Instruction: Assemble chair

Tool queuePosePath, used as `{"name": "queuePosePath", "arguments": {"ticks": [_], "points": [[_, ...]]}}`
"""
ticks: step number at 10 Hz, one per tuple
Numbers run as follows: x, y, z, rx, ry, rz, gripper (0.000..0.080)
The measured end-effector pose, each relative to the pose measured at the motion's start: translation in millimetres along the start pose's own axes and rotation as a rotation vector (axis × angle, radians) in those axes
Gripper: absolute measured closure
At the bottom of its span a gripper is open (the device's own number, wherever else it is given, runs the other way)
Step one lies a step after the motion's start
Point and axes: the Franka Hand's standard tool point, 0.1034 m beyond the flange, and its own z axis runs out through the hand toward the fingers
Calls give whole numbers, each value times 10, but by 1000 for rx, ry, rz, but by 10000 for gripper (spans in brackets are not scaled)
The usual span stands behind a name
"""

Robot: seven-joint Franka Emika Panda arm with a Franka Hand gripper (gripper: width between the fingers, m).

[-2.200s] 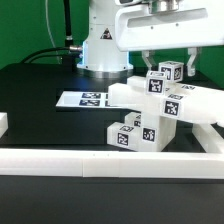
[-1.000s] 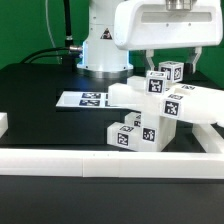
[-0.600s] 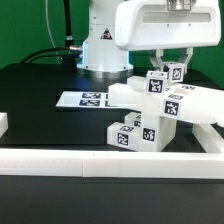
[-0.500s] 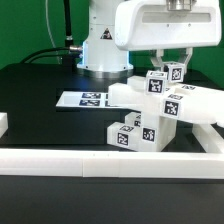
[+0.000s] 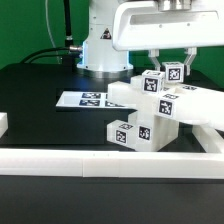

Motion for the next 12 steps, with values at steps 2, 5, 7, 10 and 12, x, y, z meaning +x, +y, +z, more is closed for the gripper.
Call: {"name": "queuePosePath", "arguments": {"ticks": [2,5,7,10,12], "points": [[1,-2,-1,1,0,94,533],[-4,-38,-1,21,-4,447,532],[5,-126,6,25,-17,709,532],[11,-138,7,32,-18,793,532],[-7,-143,14,30,-25,705,238]]}}
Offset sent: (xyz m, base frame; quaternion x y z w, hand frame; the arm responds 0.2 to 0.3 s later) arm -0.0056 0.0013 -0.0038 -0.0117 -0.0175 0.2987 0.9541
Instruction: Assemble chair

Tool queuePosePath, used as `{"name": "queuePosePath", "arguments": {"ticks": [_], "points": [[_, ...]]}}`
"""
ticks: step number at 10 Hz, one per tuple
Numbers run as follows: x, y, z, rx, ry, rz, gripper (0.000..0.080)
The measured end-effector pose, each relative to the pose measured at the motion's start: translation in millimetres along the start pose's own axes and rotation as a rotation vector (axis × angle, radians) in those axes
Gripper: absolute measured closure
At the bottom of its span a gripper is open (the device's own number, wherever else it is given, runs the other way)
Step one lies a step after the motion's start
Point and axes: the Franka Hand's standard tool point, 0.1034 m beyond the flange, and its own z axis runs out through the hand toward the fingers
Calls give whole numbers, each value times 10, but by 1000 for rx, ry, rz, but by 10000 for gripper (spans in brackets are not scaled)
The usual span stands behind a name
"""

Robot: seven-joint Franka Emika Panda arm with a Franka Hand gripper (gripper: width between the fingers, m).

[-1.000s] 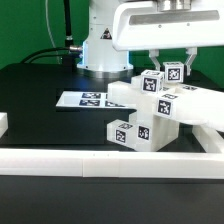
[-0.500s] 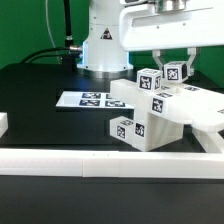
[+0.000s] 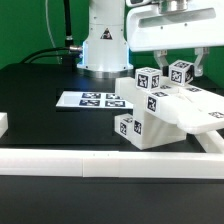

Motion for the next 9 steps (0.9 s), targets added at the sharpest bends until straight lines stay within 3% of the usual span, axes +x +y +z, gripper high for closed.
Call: {"name": "queuePosePath", "arguments": {"ticks": [1,2,3,7,9], "points": [[-15,-8,2,-4,-2,-78,238],[-3,-19,-5,-5,1,-225,169],[19,-13,-5,-5,2,-308,155],[56,-20,-12,-9,5,-627,151],[2,-39,-10,-68,-13,-909,151]]}}
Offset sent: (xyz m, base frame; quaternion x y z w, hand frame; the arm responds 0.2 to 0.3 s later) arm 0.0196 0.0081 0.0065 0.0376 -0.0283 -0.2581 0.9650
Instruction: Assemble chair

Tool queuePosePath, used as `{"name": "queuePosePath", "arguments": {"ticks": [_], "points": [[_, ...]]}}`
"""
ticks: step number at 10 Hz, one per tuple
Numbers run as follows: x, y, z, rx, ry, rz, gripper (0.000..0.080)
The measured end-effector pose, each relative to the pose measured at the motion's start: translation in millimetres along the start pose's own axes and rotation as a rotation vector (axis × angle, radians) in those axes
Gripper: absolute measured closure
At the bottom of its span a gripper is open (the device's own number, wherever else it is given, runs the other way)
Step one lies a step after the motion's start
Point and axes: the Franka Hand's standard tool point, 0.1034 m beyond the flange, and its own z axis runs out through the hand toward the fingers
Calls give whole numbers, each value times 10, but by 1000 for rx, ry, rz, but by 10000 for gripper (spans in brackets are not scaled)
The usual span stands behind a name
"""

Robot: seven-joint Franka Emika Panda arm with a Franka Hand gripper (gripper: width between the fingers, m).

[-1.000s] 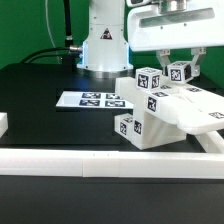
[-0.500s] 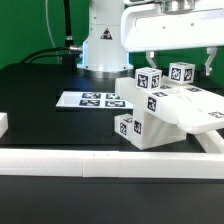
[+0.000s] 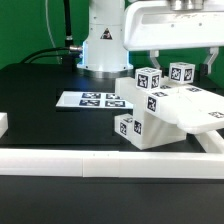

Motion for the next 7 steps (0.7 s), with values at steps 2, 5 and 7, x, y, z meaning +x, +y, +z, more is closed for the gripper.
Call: {"name": "queuePosePath", "arguments": {"ticks": [2,5,7], "points": [[-7,-16,-3,-9,-15,-155,151],[-2,17,-11,-9,-19,-301,278],[-4,17,-8,-8,-19,-291,413]]}}
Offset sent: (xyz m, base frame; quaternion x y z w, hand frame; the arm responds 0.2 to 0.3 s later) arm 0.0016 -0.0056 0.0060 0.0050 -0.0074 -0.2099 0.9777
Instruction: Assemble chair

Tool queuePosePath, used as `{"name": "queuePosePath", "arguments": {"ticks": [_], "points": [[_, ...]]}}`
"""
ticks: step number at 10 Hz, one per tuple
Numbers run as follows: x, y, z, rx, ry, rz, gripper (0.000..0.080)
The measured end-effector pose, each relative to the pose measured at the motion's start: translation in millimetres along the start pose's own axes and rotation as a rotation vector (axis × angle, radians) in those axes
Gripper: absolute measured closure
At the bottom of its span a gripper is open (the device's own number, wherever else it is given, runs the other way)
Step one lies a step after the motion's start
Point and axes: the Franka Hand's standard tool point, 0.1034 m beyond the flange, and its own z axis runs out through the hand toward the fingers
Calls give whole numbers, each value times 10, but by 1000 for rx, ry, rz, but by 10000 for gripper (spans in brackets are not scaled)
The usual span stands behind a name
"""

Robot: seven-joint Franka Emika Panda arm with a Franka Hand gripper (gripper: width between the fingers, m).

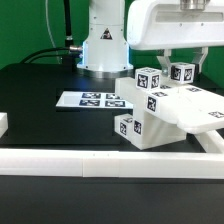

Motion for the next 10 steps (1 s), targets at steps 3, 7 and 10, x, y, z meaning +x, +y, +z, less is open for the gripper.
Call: {"name": "queuePosePath", "arguments": {"ticks": [3,7,10], "points": [[0,-3,2,2,1,56,522],[16,-16,14,20,44,552,522],[34,-49,13,36,53,794,522]]}}
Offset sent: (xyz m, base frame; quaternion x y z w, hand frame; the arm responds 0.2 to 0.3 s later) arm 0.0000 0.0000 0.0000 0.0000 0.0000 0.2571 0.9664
